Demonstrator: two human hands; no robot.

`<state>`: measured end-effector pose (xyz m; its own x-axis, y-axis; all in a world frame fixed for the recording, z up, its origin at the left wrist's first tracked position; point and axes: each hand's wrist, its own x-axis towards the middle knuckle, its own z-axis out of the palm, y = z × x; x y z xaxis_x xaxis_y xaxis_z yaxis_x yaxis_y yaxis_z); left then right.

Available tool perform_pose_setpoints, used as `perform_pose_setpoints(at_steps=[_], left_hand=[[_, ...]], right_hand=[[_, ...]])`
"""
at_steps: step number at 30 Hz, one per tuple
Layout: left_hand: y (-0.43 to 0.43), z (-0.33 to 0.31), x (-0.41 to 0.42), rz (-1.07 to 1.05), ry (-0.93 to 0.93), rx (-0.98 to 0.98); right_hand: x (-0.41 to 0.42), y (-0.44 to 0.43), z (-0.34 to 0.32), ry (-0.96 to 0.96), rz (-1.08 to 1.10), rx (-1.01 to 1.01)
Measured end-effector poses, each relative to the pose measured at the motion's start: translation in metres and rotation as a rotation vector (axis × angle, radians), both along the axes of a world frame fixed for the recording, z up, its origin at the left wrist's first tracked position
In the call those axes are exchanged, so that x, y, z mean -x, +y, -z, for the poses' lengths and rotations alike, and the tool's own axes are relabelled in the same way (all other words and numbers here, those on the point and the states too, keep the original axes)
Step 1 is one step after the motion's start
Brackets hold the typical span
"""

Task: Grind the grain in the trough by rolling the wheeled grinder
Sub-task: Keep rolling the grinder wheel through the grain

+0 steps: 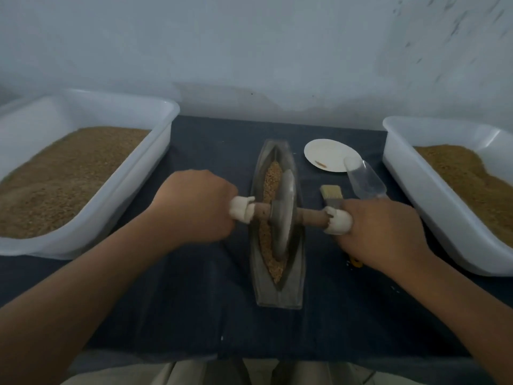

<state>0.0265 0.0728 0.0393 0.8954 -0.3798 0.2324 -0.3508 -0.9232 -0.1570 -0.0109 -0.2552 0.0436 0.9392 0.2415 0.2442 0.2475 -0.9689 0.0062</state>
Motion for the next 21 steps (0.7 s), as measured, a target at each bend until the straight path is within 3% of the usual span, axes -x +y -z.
perform_pose_setpoints(at_steps=[5, 9, 12, 17, 21], left_hand=[[-0.013, 0.005, -0.044, -0.139, 0.011, 0.089], [-0.023, -0.010, -0.069, -0.189, 0.049, 0.132], [-0.016, -0.008, -0.043, -0.144, 0.053, 0.078], [0.008, 0.014, 0.018, 0.041, -0.160, 0.071], [-0.006, 0.010, -0.019, -0.088, -0.088, 0.043]], right_hand=[[-0.047, 0.017, -0.011, -0.110, 0.078, 0.084], [-0.083, 0.028, -0.018, -0.032, 0.143, 0.092], [-0.060, 0.020, -0.016, -0.029, 0.138, 0.106], [0.002, 0.003, -0.005, -0.119, -0.058, 0.003], [-0.035, 0.013, -0.007, -0.054, 0.037, 0.053]])
